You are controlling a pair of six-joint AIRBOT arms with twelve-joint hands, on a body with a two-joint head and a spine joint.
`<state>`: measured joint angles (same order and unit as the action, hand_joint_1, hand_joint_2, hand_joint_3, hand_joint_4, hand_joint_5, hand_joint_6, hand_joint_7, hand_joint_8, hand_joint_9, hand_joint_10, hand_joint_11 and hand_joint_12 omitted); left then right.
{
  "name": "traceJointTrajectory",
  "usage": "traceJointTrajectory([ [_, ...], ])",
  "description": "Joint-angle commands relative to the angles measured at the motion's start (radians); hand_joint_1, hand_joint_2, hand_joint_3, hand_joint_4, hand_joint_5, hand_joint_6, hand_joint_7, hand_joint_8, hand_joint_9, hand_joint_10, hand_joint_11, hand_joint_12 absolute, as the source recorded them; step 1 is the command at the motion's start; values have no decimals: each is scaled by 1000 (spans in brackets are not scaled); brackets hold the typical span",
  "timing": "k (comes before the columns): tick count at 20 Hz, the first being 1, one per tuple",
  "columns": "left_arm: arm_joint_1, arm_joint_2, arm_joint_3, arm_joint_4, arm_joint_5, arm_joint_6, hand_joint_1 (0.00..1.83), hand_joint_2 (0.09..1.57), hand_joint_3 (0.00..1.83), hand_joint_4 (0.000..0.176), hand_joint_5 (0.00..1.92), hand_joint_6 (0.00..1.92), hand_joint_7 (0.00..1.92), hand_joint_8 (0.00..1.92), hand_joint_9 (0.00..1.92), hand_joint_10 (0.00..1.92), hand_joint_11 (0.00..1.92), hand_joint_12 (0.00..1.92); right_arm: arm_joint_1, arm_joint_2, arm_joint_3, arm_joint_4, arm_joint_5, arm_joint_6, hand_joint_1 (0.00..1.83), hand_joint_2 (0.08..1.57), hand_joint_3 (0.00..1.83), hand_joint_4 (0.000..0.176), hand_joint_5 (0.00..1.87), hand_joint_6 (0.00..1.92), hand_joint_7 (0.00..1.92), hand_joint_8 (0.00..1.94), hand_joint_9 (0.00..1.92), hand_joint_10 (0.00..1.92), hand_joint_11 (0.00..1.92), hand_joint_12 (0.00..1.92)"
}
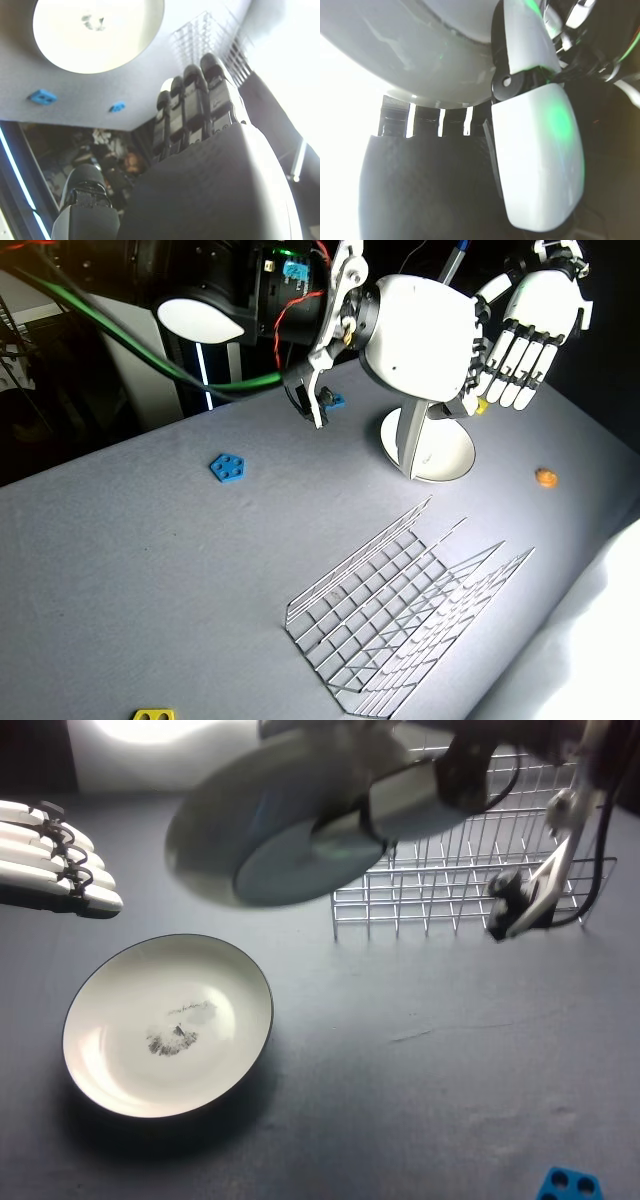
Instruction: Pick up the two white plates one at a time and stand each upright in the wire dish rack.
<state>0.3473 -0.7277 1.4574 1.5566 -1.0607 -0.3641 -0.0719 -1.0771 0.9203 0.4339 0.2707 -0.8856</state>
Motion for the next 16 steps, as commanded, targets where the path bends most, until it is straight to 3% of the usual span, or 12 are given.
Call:
traceJointTrajectory([
  [1, -12, 0, 1, -73, -20, -2, 0, 1078, 0, 0, 172, 0, 176, 0, 151, 0, 0, 356, 27, 8, 0, 0, 156, 30, 1368, 1132, 0, 0, 838, 1153, 965, 981, 919, 1194, 732, 1273],
  [6, -14, -8, 10, -73, -23, -2, 0, 1074, 0, 0, 168, 0, 179, 0, 152, 1, 0, 333, 38, 33, 0, 16, 313, 130, 1374, 1113, 0, 0, 880, 1078, 1003, 928, 954, 1145, 738, 1246],
  [9, -17, -11, 14, -72, -24, -2, 0, 1072, 0, 0, 175, 1, 187, 1, 160, 1, 0, 339, 41, 38, 5, 38, 314, 131, 1368, 1135, 0, 0, 824, 1154, 957, 1005, 924, 1191, 710, 1259],
  [16, -22, -13, 26, -50, -24, -8, 0, 1082, 2, 0, 190, 6, 202, 5, 179, 3, 0, 389, 42, 56, 65, 38, 265, 157, 1372, 1123, 1, 0, 846, 1129, 992, 957, 933, 1162, 743, 1222],
])
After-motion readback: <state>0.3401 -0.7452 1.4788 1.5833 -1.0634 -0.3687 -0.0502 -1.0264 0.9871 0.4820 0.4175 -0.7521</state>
